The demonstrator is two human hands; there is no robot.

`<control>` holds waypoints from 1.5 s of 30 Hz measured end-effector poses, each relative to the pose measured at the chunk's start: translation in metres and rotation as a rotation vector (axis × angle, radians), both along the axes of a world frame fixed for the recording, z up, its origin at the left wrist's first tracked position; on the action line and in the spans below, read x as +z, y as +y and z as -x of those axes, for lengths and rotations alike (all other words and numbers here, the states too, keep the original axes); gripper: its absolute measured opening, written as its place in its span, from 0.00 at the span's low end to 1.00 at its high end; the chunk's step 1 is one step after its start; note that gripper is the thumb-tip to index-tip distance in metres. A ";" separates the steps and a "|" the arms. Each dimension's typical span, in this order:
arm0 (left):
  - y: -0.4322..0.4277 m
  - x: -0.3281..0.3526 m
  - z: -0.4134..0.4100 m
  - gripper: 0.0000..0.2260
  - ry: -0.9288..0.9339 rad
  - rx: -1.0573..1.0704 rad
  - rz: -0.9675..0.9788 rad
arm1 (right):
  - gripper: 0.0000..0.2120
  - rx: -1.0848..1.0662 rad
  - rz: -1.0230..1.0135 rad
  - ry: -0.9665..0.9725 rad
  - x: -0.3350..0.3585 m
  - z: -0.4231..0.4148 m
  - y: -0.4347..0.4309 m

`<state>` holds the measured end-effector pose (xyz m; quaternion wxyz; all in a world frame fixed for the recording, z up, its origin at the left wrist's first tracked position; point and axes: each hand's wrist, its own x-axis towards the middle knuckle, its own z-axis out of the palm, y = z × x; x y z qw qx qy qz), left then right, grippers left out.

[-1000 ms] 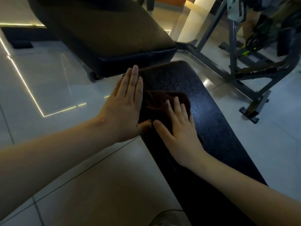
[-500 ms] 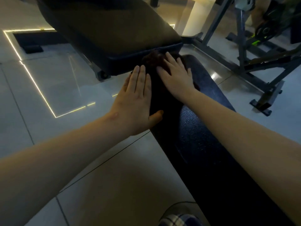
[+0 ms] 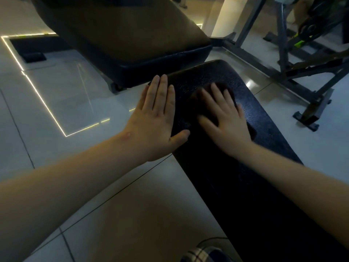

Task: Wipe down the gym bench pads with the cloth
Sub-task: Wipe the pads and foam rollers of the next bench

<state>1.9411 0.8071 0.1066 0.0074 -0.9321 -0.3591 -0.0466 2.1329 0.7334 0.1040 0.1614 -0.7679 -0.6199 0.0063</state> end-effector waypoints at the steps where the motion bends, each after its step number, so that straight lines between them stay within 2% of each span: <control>1: 0.000 0.001 0.000 0.47 0.003 0.000 0.008 | 0.33 -0.028 -0.006 -0.002 0.004 -0.009 0.021; 6: -0.003 0.011 -0.002 0.41 0.073 0.022 0.032 | 0.29 -0.200 0.009 0.126 0.028 -0.042 0.101; 10: -0.009 0.014 -0.012 0.35 0.061 0.033 0.020 | 0.27 -0.172 -0.020 0.168 0.027 -0.043 0.096; 13: -0.010 0.018 -0.027 0.29 -0.056 0.050 0.025 | 0.26 -0.132 -0.031 0.140 0.014 -0.033 0.052; 15: -0.008 0.019 -0.039 0.28 -0.065 0.074 0.021 | 0.27 -0.089 -0.041 0.098 -0.001 -0.020 0.000; 18: -0.006 0.013 -0.055 0.30 0.001 0.114 -0.027 | 0.29 0.001 -0.022 0.054 -0.023 0.009 -0.089; 21: -0.003 0.007 -0.058 0.32 -0.025 0.121 -0.097 | 0.29 0.024 0.041 0.082 -0.035 0.019 -0.125; 26: -0.001 0.000 -0.059 0.33 -0.073 0.123 -0.141 | 0.32 -0.080 -0.051 0.048 -0.020 -0.002 -0.054; 31: 0.000 -0.002 -0.060 0.33 -0.092 0.133 -0.153 | 0.28 -0.316 -0.093 0.161 0.005 -0.065 0.055; 35: -0.001 0.000 -0.059 0.33 -0.079 0.127 -0.149 | 0.28 -0.351 -0.076 0.185 0.011 -0.088 0.079; 40: -0.003 0.002 -0.056 0.33 -0.030 0.108 -0.169 | 0.27 -0.279 -0.086 0.111 -0.010 -0.045 -0.003; 43: -0.010 0.004 -0.061 0.30 -0.025 -0.058 -0.165 | 0.30 -0.183 -0.088 0.089 -0.033 0.001 -0.100; 45: -0.011 0.005 -0.066 0.32 0.088 -0.192 -0.160 | 0.31 -0.150 -0.063 0.101 -0.048 0.027 -0.154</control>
